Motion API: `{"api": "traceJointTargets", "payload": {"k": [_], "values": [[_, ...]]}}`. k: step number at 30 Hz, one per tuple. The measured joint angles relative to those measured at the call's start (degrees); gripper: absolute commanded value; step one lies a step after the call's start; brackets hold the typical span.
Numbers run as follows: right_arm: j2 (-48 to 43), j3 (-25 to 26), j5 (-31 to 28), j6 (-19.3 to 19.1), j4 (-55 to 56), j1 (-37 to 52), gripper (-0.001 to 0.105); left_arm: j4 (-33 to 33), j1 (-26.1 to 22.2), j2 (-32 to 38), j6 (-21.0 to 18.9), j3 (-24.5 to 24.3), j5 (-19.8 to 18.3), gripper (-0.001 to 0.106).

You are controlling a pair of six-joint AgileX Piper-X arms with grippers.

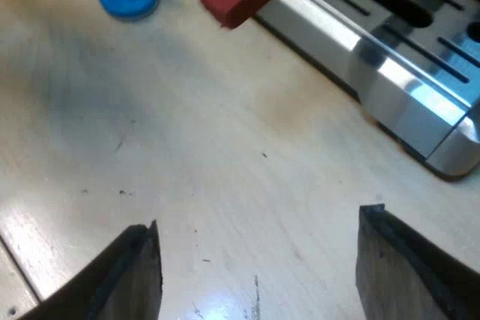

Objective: Grind coffee beans and then tamp

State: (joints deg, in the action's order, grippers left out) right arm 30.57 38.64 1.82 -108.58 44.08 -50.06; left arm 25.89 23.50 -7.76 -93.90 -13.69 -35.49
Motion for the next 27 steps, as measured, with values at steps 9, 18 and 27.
{"api": "traceJointTargets", "payload": {"k": [9, 18, 27], "values": [[0.0, -7.92, -17.61, 7.28, -12.63, -16.5, 0.058, -2.82, 0.0, -0.07, 0.0, 1.5, -0.18, 0.061], [1.26, -14.37, -34.98, 13.41, -21.84, -28.2, 0.055, -2.82, 0.0, -0.07, 0.0, 1.5, -0.18, 0.061], [11.82, -18.36, -45.06, 14.72, -37.01, -35.47, 0.036, -2.82, 0.0, -0.07, 0.0, 3.09, -0.18, 0.061]]}}
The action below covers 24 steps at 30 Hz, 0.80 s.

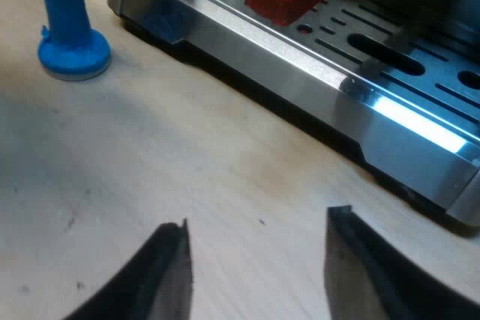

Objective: Grind coffee beans and then tamp

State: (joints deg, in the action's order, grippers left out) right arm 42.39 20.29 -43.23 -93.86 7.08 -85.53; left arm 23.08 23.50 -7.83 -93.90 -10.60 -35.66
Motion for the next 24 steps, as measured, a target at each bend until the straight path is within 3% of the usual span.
{"api": "traceJointTargets", "payload": {"k": [6, 9, 12, 24], "values": [[5.87, 0.0, -1.75, 0.23, -8.41, 0.0, 0.032, 0.0, 0.0, 0.0, 0.0, 0.0, -0.12, 0.061], [11.06, 0.0, -7.17, 5.13, -13.53, 0.0, 0.032, 0.0, 0.0, 0.0, 0.0, 0.0, -0.12, 0.061], [14.66, 0.0, -9.79, 6.72, -18.03, 0.0, 0.03, 0.0, 0.0, 0.0, 0.0, 0.0, -0.12, 0.061], [25.17, 0.0, -11.56, 7.71, -32.31, 0.0, 0.025, 0.0, 0.0, 0.0, 0.0, 0.0, -0.12, 0.061]]}}
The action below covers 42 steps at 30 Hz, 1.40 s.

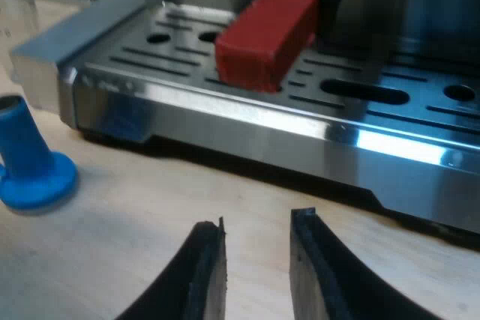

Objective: Grind coffee beans and then tamp

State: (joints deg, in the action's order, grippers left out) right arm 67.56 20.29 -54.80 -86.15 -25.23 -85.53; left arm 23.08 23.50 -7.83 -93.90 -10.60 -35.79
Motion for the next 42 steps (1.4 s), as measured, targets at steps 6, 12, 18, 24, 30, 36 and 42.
{"api": "traceJointTargets", "payload": {"k": [6, 12, 18, 24, 30, 36, 42], "values": [[2.88, 1.09, -1.04, 0.0, -4.79, 0.14, 0.025, 0.0, 0.0, 0.0, 0.0, 0.0, 0.0, 0.061], [5.75, 4.69, -1.16, 0.0, -5.45, 3.39, 0.025, 0.0, 0.0, 0.0, 0.0, 0.0, 0.0, 0.061], [6.98, 6.12, -1.62, 0.0, -5.68, 4.39, 0.025, 0.0, 0.0, 0.0, 0.0, 0.0, 0.0, 0.061], [7.39, 6.12, -2.08, 0.0, -5.74, 5.48, 0.025, 0.0, 0.0, 0.0, 0.0, 0.0, 0.0, 0.061], [7.39, 6.12, -1.01, 0.0, -5.74, 6.55, 0.025, 0.0, 0.0, 0.0, 0.0, 0.0, 0.0, 0.061], [7.53, 6.12, 0.59, 0.0, -6.75, 8.21, 0.025, 0.0, 0.0, 0.0, 0.0, 0.0, 0.0, 0.061], [7.51, 6.12, 1.93, -2.89, -8.03, 9.65, 0.025, 0.0, 0.0, 0.0, 0.0, 0.0, 0.0, 0.061]]}}
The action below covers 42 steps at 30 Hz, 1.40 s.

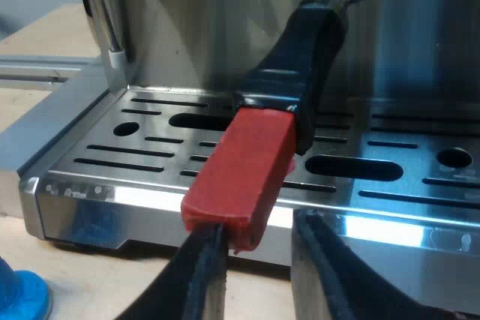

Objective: Grind coffee beans and then tamp

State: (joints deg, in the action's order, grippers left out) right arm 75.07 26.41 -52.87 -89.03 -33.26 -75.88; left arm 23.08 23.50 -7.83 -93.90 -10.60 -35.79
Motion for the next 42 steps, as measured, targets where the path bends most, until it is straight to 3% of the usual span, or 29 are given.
{"api": "traceJointTargets", "payload": {"k": [10, 20, 26, 34, 41, 42], "values": [[0.14, 0.0, -3.94, -0.52, -0.13, 0.51, 0.025, 0.0, 0.0, 0.0, 0.0, 0.0, 0.0, 0.061], [0.13, 0.0, 0.83, -1.34, -0.91, 4.61, 0.025, 0.0, 0.0, 0.0, 0.0, 0.0, 0.0, 0.061], [0.13, 0.0, 0.96, -4.71, -1.22, 4.64, 0.025, 0.0, 0.0, 0.0, 0.0, 0.0, 0.0, 0.061], [0.13, 0.0, 0.63, -5.04, -1.22, 4.23, 0.025, 0.0, 0.0, 0.0, 0.0, 0.0, 0.0, 0.061], [0.13, 0.23, -6.02, -5.69, 0.88, 1.19, 0.025, 0.0, 0.0, 0.0, 0.0, 0.0, 0.0, 0.061], [0.13, 0.5, -9.51, -5.69, 2.27, -0.33, 0.025, 0.0, 0.0, 0.0, 0.0, 0.0, 0.0, 0.061]]}}
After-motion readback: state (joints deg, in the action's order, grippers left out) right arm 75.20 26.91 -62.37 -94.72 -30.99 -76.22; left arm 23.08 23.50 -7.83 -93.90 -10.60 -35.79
